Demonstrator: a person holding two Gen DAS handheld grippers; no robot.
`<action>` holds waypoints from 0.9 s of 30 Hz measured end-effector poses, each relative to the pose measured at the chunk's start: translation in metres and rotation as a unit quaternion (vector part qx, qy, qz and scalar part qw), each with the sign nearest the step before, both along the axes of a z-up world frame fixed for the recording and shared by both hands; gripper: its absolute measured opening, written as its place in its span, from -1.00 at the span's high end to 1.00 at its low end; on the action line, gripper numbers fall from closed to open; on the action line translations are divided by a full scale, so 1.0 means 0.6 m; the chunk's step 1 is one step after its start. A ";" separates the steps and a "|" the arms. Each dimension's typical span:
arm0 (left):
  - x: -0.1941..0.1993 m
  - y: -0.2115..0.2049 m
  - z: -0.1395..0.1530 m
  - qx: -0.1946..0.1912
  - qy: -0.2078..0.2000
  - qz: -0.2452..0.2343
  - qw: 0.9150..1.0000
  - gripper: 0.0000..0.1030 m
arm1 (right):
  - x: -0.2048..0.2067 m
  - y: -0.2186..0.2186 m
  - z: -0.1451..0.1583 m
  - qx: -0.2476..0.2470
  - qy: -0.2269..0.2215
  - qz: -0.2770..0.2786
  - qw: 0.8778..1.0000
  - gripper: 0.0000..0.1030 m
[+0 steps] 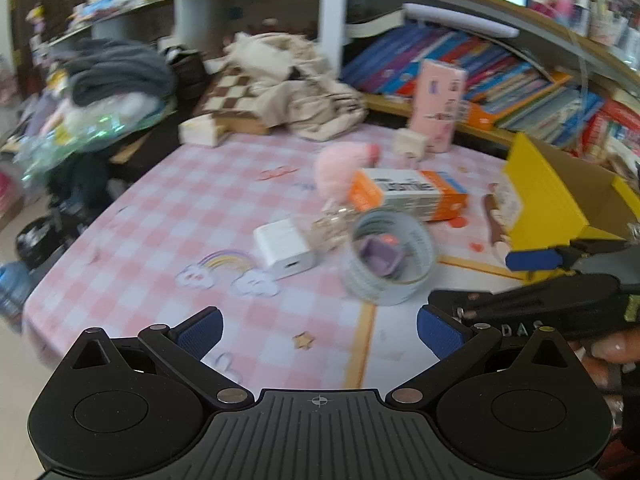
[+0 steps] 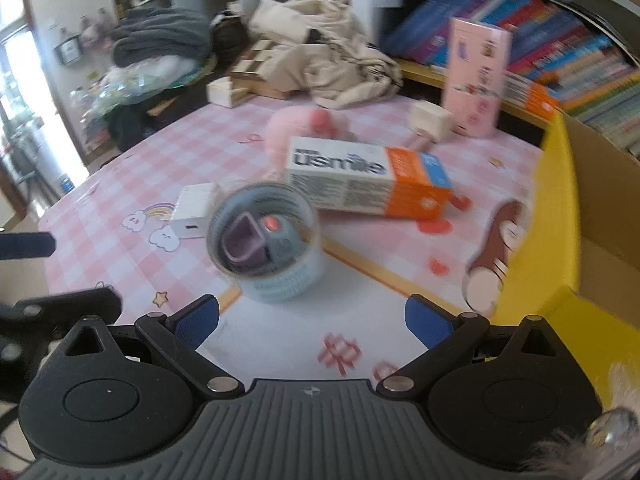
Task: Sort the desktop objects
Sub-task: 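Move the right tool to the clear tape roll and close on its rim, then lift the tape roll with the right tool while the left tool grasps the toy car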
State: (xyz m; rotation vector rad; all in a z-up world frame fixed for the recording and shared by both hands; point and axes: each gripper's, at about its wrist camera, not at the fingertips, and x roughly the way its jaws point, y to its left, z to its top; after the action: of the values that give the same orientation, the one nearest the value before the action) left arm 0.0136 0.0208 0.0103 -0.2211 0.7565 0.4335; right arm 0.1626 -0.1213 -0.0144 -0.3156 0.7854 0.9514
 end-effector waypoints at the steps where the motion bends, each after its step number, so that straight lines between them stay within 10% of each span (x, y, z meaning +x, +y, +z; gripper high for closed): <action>1: -0.003 0.001 0.001 0.002 0.001 0.011 1.000 -1.00 | 0.003 0.009 -0.003 -0.001 -0.004 0.009 1.000 -0.97; 11: -0.025 0.008 0.006 0.018 0.014 0.082 0.996 -1.00 | 0.042 0.101 -0.046 -0.024 0.003 0.074 0.997 -0.96; 14: -0.018 0.004 0.005 0.020 0.021 0.084 0.996 -1.00 | 0.047 0.116 -0.060 -0.044 0.008 0.090 0.995 -0.62; 27: 0.029 -0.023 -0.011 0.027 0.042 0.052 0.997 -1.00 | 0.035 0.028 -0.027 -0.006 0.009 0.098 0.995 -0.51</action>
State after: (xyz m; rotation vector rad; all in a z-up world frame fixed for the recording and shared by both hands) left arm 0.0312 0.0067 0.0039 -0.1923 0.8172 0.5641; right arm 0.1836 -0.1044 -0.0304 -0.4006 0.7857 1.1361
